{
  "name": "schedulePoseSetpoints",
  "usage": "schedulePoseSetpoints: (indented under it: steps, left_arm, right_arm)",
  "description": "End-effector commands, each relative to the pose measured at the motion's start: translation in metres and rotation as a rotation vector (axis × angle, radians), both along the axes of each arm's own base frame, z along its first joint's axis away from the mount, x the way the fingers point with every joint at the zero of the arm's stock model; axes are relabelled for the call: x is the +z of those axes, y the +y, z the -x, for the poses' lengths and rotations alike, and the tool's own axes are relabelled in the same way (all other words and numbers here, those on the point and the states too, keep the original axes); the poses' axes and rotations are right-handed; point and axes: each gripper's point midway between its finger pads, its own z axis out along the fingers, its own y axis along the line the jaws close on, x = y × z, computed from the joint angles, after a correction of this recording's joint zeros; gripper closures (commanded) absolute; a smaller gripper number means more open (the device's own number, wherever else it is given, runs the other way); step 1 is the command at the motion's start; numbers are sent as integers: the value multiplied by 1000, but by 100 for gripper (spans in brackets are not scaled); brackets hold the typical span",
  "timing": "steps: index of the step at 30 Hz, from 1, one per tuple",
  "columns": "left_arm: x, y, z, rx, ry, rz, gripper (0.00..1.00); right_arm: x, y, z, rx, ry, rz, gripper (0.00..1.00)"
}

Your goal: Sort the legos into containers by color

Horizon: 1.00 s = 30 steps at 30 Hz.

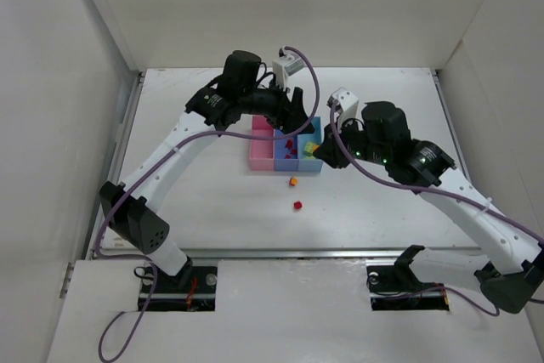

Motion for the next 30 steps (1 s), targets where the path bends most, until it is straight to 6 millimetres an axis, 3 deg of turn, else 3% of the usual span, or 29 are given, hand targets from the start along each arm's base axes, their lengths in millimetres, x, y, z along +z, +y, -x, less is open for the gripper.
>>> schedulePoseSetpoints:
  steps: [1, 8, 13, 18, 24, 30]
  left_arm:
    - [0, 0, -5, 9, -25, -4, 39]
    - [0, 14, -22, 65, -55, -29, 36]
    - [-11, 31, -36, 111, -66, -73, 36]
    - [-6, 41, -40, 133, -128, -102, 36]
    - [-3, 58, -42, 176, -171, -128, 36]
    - [-5, 97, -61, 309, -175, -165, 36]
  right_arm:
    - [3, 5, -12, -31, -30, -14, 96]
    - [-28, 4, -14, -63, 49, 31, 97]
    - [-28, 3, -14, -81, 58, 24, 97]
    - [-31, 9, -18, -77, 78, 25, 97]
    - [-20, 21, -17, -46, 107, -22, 97]
    - [23, 56, 5, 190, 179, -257, 98]
